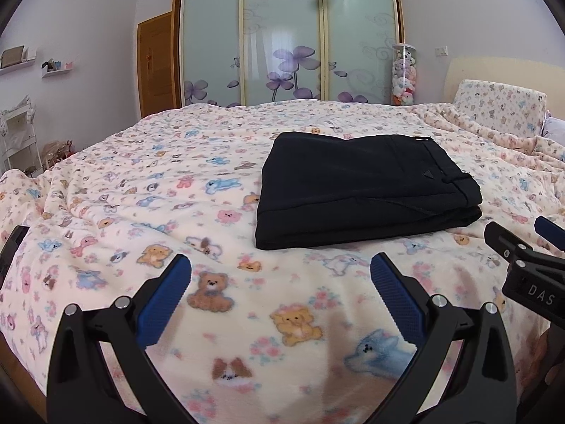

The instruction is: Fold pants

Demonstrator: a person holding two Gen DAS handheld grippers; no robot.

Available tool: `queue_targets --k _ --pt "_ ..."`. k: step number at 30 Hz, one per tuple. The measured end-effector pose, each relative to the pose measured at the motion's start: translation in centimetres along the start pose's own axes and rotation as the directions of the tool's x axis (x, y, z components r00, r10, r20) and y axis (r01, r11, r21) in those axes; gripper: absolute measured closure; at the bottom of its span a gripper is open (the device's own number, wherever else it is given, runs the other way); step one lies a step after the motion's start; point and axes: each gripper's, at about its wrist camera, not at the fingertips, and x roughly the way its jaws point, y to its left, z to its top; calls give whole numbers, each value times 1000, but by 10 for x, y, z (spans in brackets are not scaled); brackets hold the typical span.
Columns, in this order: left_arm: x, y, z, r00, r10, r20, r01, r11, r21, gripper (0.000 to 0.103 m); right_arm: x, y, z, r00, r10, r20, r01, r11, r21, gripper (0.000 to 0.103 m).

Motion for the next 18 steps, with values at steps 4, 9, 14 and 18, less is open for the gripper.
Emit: queue_targets --k 4,9,14,18 --pt "-1 1 -1 1000 -18 10 18 1000 -4 2 5 1 -2 1000 4 -24 -4 1000 -8 1" --pt "-2 2 0 1000 -13 11 13 1000 -2 2 6 2 -3 999 3 -33 -3 1000 -8 1" --pt "-1 -1 0 1000 -22 6 22 1000 15 2 7 1 -2 999 0 -34 -1 1000 -6 1" --pt "-1 -3 0 1000 -22 5 22 999 24 2 6 0 -3 999 -3 -33 3 1000 -4 1"
